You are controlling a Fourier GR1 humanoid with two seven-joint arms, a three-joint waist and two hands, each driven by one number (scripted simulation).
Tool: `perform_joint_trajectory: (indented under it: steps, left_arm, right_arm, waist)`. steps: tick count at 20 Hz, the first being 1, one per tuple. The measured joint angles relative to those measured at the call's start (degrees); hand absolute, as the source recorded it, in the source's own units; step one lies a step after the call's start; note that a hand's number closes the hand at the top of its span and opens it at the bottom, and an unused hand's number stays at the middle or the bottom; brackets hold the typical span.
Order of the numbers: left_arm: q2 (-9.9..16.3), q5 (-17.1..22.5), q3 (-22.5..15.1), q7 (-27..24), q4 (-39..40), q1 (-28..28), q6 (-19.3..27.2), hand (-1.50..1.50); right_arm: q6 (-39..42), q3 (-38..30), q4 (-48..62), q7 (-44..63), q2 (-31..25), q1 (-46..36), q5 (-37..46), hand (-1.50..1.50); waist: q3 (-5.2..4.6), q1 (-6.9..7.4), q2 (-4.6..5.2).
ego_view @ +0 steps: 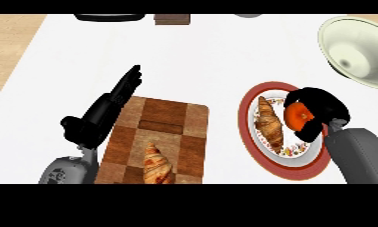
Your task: Pick the squash from the plate and place it in the bowl
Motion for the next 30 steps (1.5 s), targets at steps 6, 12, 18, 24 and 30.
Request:
perform_joint_trajectory:
  steps: [6,12,18,24,30]
  left_arm:
    - [-1.29,-1.46,-0.73,-1.23,1.21,-0.27,0.15,0.0]
    - [-2.2,-2.26,-2.4,-0.96,1.08,-1.24,-0.15,0.0]
    - [-2.23,-1.97,-2.02,-0.22,0.49,-1.28,-0.25,0.0]
    - [-2.09,-1.71,-1.36,-0.1,0.94,-1.54,-0.45,0.0]
    - [-2.28,-1.83,-1.04,0.52,0.47,-1.38,-0.03,0.0]
  right_arm:
    - [-4.44,-3.82,9.16,7.24,5.6,-8.83,2.41,1.5]
    - [-10.67,-11.24,23.25,20.37,8.18,-22.73,3.88,1.5]
    - [-18.77,-11.49,32.94,28.36,6.73,-31.84,10.19,1.5]
    - [-31.0,-11.19,34.22,33.03,5.24,-37.87,15.34,1.5]
    - [-42.36,-14.09,33.26,34.66,3.65,-42.44,15.96,1.5]
  waist:
    - [0.01,0.93,0.29]
    - [0.08,3.11,1.03]
    - [0.06,3.08,0.99]
    - [0.05,2.49,0.84]
    - [0.03,1.82,0.57]
